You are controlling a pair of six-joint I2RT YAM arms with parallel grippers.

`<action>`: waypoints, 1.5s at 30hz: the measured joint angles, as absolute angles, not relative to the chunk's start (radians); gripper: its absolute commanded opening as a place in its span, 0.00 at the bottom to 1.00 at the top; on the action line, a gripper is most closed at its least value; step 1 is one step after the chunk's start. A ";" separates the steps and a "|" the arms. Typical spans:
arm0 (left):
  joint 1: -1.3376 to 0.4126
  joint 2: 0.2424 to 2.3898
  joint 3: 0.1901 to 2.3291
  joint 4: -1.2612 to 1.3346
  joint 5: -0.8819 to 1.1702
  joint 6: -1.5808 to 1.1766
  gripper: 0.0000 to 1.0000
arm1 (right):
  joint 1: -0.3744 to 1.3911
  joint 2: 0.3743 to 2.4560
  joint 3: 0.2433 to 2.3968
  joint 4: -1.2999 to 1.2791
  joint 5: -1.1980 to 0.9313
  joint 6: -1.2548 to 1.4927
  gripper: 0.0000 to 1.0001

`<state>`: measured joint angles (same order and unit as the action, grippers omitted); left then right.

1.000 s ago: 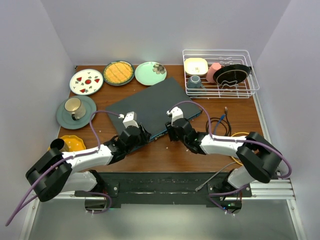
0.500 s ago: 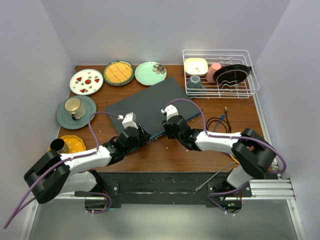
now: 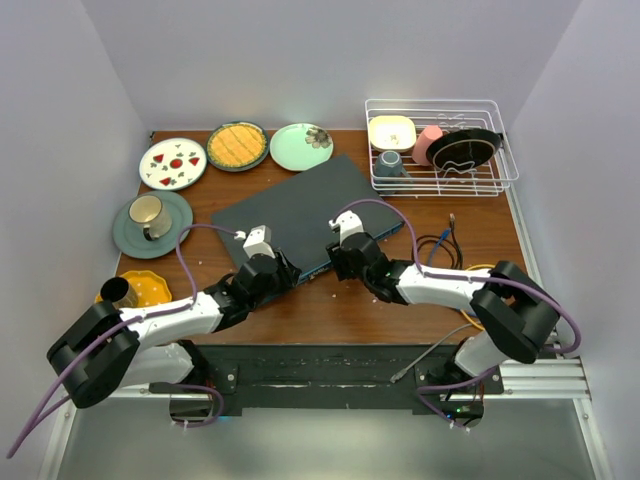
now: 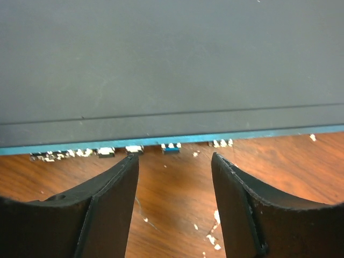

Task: Pull the plug from the switch port
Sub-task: Adjust the switch port at the center of the board.

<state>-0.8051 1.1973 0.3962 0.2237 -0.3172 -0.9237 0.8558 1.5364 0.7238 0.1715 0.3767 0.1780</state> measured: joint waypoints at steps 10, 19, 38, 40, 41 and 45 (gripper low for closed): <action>-0.805 1.197 0.395 0.225 -0.317 -0.924 0.41 | 0.819 1.512 0.712 0.170 0.347 0.173 0.54; -0.805 1.184 0.385 0.227 -0.313 -0.925 0.38 | 0.804 1.545 0.712 0.170 0.300 0.163 0.50; -1.015 1.064 0.150 0.262 -0.305 -0.960 0.05 | 0.804 1.278 0.626 0.210 0.322 0.268 0.44; -1.015 1.059 0.150 0.246 -0.333 -1.014 0.06 | 0.804 1.254 0.613 0.211 0.323 0.277 0.44; -1.013 1.056 0.150 0.239 -0.344 -1.035 0.08 | 0.804 1.247 0.611 0.210 0.323 0.281 0.44; -0.972 1.053 0.147 0.219 -0.383 -1.139 0.13 | 0.804 1.237 0.604 0.217 0.319 0.298 0.46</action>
